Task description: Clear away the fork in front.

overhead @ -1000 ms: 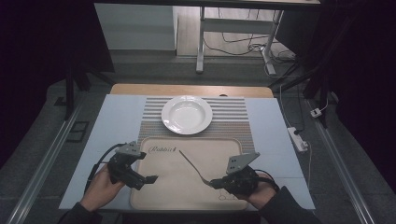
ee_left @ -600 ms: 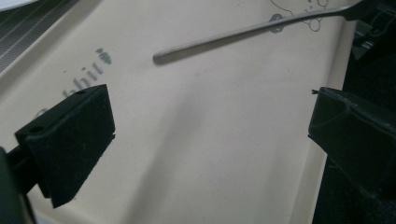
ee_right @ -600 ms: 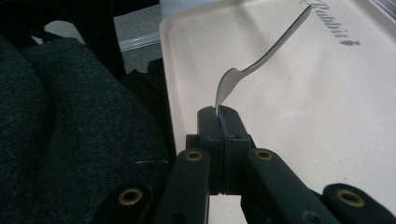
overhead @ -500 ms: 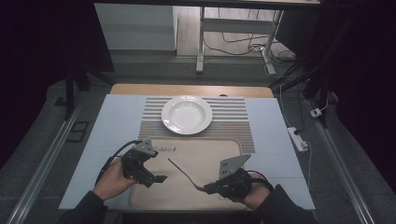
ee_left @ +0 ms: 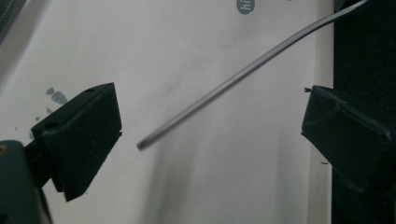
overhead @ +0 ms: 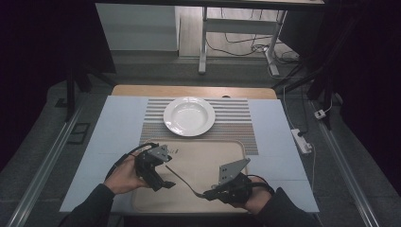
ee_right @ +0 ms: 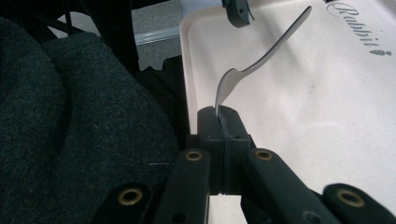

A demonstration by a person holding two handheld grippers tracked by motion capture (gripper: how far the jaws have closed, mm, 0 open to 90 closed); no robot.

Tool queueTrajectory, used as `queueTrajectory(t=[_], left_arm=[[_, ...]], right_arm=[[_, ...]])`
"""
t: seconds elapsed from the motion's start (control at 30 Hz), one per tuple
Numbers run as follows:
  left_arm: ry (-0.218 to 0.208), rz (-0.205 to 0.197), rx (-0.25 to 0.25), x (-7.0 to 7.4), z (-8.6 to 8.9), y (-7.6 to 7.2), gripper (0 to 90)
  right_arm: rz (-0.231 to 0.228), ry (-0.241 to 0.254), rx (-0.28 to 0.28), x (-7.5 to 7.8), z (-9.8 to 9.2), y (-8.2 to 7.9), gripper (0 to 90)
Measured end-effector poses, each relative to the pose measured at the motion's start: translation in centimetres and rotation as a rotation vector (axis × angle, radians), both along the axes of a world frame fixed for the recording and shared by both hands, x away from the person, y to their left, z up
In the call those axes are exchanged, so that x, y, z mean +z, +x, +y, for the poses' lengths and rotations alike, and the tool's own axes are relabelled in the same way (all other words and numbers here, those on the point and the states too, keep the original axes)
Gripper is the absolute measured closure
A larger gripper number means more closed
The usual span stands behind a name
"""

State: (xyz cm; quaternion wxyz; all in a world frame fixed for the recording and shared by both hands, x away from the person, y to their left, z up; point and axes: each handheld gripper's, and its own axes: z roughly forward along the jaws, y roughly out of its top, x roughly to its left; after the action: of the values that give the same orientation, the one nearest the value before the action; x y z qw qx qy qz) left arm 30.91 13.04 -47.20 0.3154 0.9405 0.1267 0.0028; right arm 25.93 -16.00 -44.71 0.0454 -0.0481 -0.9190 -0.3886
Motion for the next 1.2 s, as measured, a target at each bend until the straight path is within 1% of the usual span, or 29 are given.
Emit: queueTrajectory(t=[0.07,0.1,0.17,0.2,0.27,0.37,0.43,0.47,0.5,0.53,0.57,0.63,0.73,0.77,0.8,0.87,1.1,1.2], left_arm=[[0.013,0.001,-0.024,0.0,-0.4,0.2,6.9],[0.022,0.000,-0.033,0.0,-0.6,0.2,9.1],[0.033,-0.005,-0.079,0.0,-0.9,0.3,16.8],[0.045,-0.017,-0.094,0.0,-1.1,0.3,19.3],[0.061,-0.030,-0.131,0.0,-1.4,0.3,25.0],[0.082,-0.061,-0.171,0.1,-1.7,0.3,34.4],[0.101,-0.078,-0.187,0.1,-1.9,0.3,38.4],[0.105,-0.077,-0.204,0.0,-2.0,0.4,44.1],[0.113,-0.079,-0.219,0.0,-2.0,0.3,44.1],[0.118,-0.088,-0.230,0.0,-2.0,0.3,48.6],[0.125,-0.088,-0.244,0.0,-2.1,0.3,48.6],[0.130,-0.095,-0.259,0.0,-2.2,0.2,53.6],[0.151,-0.108,-0.297,-0.1,-2.3,0.2,62.6],[0.154,-0.111,-0.308,-0.1,-2.3,0.1,64.5],[0.158,-0.116,-0.319,-0.1,-2.3,0.1,64.5],[0.167,-0.128,-0.340,-0.2,-2.4,-0.1,69.9],[0.192,-0.207,-0.424,-0.4,-2.6,-0.7,75.5],[0.203,-0.218,-0.468,-0.3,-2.7,-0.9,78.0]], right_arm=[[0.000,-0.002,0.004,0.0,0.0,0.0,89.3],[-0.003,-0.002,0.010,0.1,0.0,0.0,89.3],[-0.002,0.000,0.006,0.1,0.0,-0.1,89.3],[-0.001,-0.001,0.008,0.1,0.0,-0.1,89.3],[-0.002,-0.001,0.010,0.0,0.0,-0.1,89.3],[-0.004,-0.012,0.017,0.0,0.1,-0.2,89.3],[-0.001,-0.008,0.018,0.0,0.1,-0.2,89.3],[0.001,-0.006,0.020,0.0,0.1,-0.2,89.3],[0.001,-0.006,0.020,0.0,0.1,-0.2,89.3],[0.002,-0.006,0.024,0.0,0.1,-0.2,89.3],[0.002,-0.006,0.024,0.0,0.1,-0.2,89.3],[0.005,-0.004,0.030,0.0,0.1,-0.3,89.3],[0.000,-0.010,0.046,0.0,0.2,-0.3,89.3],[0.002,-0.012,0.047,0.0,0.2,-0.3,89.3],[0.002,-0.012,0.047,0.0,0.2,-0.3,89.3],[0.004,-0.016,0.052,0.0,0.2,-0.3,89.3],[0.001,-0.025,0.070,-0.2,0.3,-0.3,89.2],[0.002,-0.021,0.079,-0.2,0.3,-0.3,89.1]])
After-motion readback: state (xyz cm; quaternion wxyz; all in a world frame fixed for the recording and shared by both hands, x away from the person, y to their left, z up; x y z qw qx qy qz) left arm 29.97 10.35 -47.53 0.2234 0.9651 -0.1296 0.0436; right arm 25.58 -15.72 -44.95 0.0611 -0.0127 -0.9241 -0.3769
